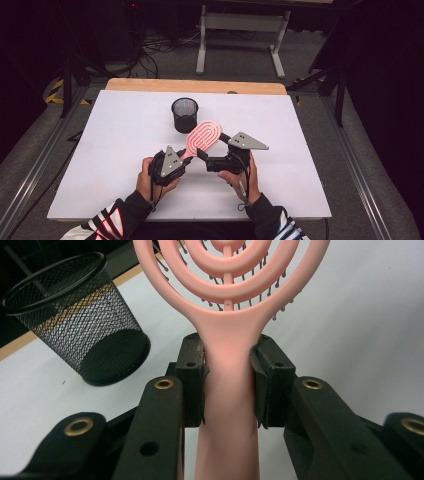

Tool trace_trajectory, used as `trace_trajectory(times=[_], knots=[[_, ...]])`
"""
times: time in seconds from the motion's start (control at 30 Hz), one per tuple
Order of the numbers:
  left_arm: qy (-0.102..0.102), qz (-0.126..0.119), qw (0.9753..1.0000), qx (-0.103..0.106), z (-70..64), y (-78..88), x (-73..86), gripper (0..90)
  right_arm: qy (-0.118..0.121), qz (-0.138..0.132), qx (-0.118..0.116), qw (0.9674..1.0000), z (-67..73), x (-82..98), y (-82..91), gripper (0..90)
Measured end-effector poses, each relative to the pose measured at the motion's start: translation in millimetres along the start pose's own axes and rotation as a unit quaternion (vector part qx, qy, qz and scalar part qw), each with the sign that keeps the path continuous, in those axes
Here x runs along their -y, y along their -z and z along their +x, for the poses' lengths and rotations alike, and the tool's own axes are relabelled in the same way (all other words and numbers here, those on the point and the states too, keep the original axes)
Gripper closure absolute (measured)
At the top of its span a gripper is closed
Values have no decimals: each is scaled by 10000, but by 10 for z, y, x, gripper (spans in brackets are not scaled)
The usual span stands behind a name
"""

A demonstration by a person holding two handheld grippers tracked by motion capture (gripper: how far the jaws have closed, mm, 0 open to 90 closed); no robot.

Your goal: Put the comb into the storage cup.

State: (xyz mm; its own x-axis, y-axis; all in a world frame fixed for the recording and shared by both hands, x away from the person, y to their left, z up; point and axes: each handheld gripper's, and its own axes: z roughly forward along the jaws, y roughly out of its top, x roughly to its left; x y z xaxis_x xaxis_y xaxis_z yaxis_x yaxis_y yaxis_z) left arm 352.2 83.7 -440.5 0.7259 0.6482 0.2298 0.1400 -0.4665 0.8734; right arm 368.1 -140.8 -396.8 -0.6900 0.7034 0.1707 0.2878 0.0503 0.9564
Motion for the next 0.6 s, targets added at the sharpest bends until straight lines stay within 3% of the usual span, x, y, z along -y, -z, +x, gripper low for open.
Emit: trace_trajectory(times=[0.17, 0.2, 0.23, 0.27, 0.33, 0.37, 0.53, 0.6], knots=[[-20, -14, 10000, 42, -73, -53, -16, 702, -488, -46, -34, 9988, -16, 11, -38, 183], [-32, -5, 10000, 33, -89, -62, -18, 702, -685, -144, -38, 9975, -42, 18, -25, 261], [-50, -24, 10000, 39, -102, -69, -20, 702, -685, -144, -38, 9975, -42, 18, -25, 261], [-54, -27, 10000, 35, -117, -77, -21, 702, -863, -235, -45, 9960, -69, 28, -7, 331], [-114, -11, 9999, 14, -139, -93, -29, 702, -970, -281, -51, 9949, -78, 34, 3, 358], [-108, -15, 9999, 9, -158, -107, -32, 702, -1087, -371, -32, 9934, -92, 44, 28, 450], [-284, -36, 9995, -107, -204, -129, -57, 700, -1173, -530, -188, 9915, -71, 48, 96, 562], [-238, -55, 9996, -129, -218, -137, -67, 700, -1164, -550, -211, 9915, -60, 48, 102, 571]])
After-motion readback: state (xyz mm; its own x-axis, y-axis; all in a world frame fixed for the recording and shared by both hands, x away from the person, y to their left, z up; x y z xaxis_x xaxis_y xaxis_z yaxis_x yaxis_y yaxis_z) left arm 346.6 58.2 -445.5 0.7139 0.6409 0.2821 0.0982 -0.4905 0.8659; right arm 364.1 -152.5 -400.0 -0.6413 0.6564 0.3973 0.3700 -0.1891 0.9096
